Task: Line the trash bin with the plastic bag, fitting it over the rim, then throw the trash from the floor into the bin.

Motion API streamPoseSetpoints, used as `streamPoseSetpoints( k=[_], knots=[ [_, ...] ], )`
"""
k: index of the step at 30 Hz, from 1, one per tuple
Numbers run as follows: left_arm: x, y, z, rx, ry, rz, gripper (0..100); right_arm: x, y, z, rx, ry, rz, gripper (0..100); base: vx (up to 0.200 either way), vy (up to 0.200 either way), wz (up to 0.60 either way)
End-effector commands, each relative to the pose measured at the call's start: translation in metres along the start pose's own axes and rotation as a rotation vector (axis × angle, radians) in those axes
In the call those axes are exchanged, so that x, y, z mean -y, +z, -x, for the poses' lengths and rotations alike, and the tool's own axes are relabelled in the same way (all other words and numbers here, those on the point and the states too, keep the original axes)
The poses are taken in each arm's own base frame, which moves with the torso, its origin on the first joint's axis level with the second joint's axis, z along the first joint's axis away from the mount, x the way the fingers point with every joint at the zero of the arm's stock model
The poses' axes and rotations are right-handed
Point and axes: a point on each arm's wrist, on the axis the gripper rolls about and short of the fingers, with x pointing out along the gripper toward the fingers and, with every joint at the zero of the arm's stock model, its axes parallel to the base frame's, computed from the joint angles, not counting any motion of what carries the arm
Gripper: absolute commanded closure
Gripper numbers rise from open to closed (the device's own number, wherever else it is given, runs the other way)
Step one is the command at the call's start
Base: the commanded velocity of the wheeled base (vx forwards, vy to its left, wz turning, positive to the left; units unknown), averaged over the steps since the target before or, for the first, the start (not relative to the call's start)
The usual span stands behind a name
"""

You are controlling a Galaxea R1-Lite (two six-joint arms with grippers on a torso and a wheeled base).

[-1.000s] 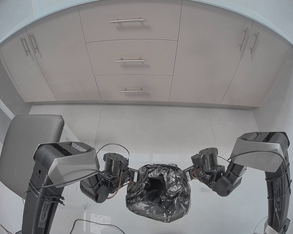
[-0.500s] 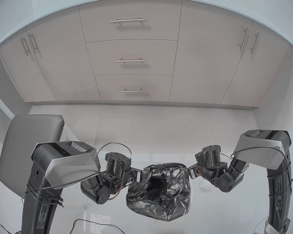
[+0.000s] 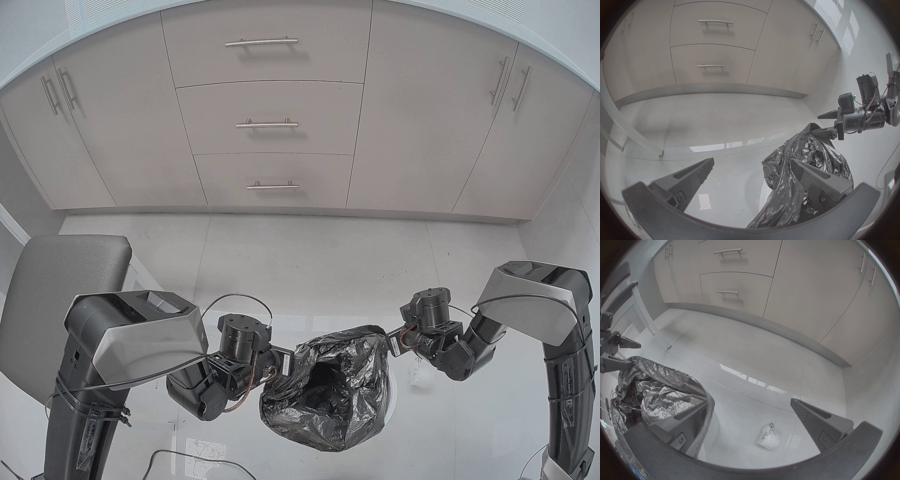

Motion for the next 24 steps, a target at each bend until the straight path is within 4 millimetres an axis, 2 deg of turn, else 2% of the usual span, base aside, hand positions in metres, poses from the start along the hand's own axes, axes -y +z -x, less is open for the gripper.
streamPoseSetpoints(
  k=[1, 6, 7, 11, 14, 17, 22, 24],
  knots=[
    [-0.001, 0.0, 0.0, 0.001, 0.002, 0.001, 0, 0.0, -0.005, -0.003, -0.013, 0.003, 0.001, 0, 0.0, 0.0, 0.0],
    [-0.002, 0.001, 0.0, 0.003, 0.004, 0.002, 0, -0.001, -0.001, 0.012, -0.008, 0.014, 0.002, 0, 0.0, 0.0, 0.0],
    [-0.002, 0.001, 0.0, 0.003, 0.004, 0.004, 0, -0.004, 0.001, 0.025, -0.005, 0.031, 0.011, 0, 0.0, 0.0, 0.0],
    [-0.002, 0.001, 0.0, 0.003, 0.004, 0.004, 0, -0.014, 0.009, 0.055, 0.013, 0.094, 0.037, 0, 0.0, 0.0, 0.0],
    [-0.001, 0.001, 0.0, 0.004, 0.003, 0.004, 0, -0.024, 0.001, 0.071, -0.01, 0.136, 0.062, 0, 0.0, 0.0, 0.0],
    [-0.002, 0.001, 0.0, 0.005, 0.006, 0.005, 0, -0.032, -0.013, 0.077, -0.054, 0.164, 0.062, 0, 0.0, 0.0, 0.0],
    [-0.002, 0.001, 0.0, 0.004, 0.009, 0.004, 0, -0.037, -0.031, 0.073, -0.116, 0.17, 0.035, 0, 0.0, 0.0, 0.0],
    [-0.002, 0.001, 0.0, 0.004, 0.009, 0.004, 0, -0.037, -0.031, 0.073, -0.116, 0.17, 0.035, 0, 0.0, 0.0, 0.0]
  ],
)
